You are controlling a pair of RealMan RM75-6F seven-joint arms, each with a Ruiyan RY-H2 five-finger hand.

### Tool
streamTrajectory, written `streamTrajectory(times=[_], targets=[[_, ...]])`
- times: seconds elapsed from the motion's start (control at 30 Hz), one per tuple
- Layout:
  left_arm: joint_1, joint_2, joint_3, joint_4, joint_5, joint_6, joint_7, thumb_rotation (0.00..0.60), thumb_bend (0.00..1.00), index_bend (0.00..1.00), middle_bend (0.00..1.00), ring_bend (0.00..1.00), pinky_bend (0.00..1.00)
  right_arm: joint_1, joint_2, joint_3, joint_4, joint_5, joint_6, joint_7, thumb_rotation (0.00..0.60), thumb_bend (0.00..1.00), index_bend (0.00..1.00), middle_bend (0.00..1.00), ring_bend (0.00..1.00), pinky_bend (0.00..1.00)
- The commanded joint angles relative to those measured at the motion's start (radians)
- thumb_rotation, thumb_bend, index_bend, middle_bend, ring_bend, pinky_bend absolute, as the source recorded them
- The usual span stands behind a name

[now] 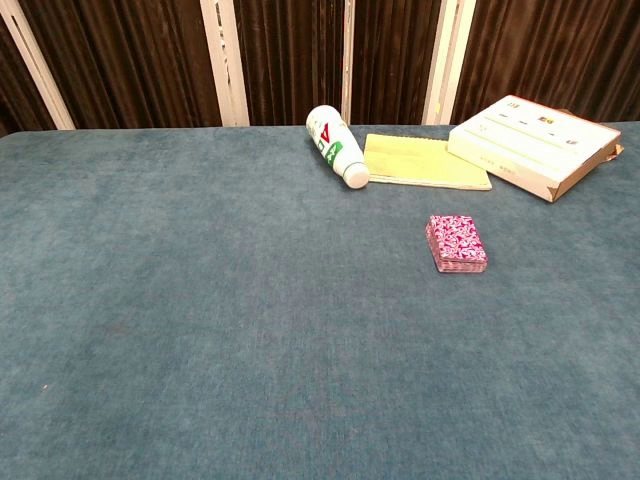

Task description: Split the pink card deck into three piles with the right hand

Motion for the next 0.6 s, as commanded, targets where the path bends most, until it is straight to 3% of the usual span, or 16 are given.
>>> streamTrajectory(times=[0.03,0.6], targets=[[0.0,0.001,0.0,-0.001,-0.001,0.0,0.0,0.6,0.06,0.0,0.0,0.0,0.0,-0.001,0.001,-0.001,-0.001,0.0,0.0,0.002,0.6,0.21,0.0,0.0,0.0,0.0],[0.001,0.012,0.001,-0.008,0.008,0.001,-0.024,0.6,0.06,0.0,0.0,0.0,0.0,0.008,0.037,0.008,-0.097,0.022,-0.025,0.016,0.6,0.21,0.0,0.0,0.0,0.0]])
